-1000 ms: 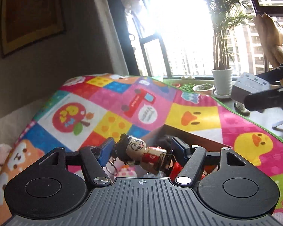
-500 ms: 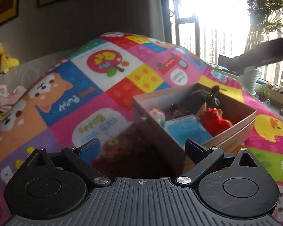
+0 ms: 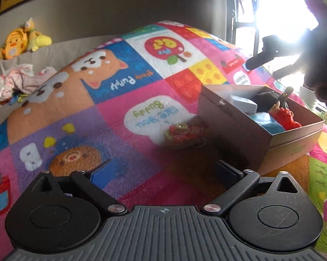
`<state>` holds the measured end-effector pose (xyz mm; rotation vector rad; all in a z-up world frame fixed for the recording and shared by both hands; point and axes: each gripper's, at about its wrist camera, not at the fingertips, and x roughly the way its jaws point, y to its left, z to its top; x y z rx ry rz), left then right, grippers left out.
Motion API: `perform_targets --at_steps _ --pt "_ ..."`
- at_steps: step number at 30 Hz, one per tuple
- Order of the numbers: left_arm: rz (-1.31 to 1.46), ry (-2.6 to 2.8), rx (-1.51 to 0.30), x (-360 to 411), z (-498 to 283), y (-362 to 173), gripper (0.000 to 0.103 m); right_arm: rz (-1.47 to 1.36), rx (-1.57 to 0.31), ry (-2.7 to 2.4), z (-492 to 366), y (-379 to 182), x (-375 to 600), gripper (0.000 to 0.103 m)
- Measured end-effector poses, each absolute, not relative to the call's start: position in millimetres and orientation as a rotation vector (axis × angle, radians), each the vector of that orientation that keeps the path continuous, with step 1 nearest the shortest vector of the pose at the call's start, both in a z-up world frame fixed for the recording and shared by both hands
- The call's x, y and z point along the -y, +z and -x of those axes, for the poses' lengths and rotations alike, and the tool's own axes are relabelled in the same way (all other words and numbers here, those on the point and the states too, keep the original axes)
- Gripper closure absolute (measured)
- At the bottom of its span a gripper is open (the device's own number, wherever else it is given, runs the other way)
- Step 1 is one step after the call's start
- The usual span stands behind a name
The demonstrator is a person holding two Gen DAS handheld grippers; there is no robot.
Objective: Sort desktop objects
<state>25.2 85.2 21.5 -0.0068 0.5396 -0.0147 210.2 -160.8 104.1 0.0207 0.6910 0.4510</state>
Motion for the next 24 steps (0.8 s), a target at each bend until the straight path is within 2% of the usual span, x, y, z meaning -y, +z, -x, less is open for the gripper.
perform_targets --at_steps 6,9,11,13,20,24 --pt "0.030 0.006 -0.551 -89 -27 18 0.002 0.106 -0.687 0.496 -186 111 125 0.011" --pt "0.014 0.027 -0.550 -87 -24 19 0.002 0.212 -0.713 0.572 -181 108 81 0.028" --pt "-0.001 0.027 -0.552 -87 -19 19 0.002 0.219 -0.793 0.627 -188 102 54 0.053" --pt "0.007 0.012 -0.549 -89 -13 19 0.002 0.213 -0.879 0.653 -198 92 30 0.060" --pt "0.043 -0.003 -0.514 -93 -4 20 0.002 0.352 -0.993 0.572 -239 50 -19 0.061" --pt "0.069 -0.007 -0.494 -98 -1 21 0.001 0.378 -1.018 0.560 -244 44 -25 0.059"
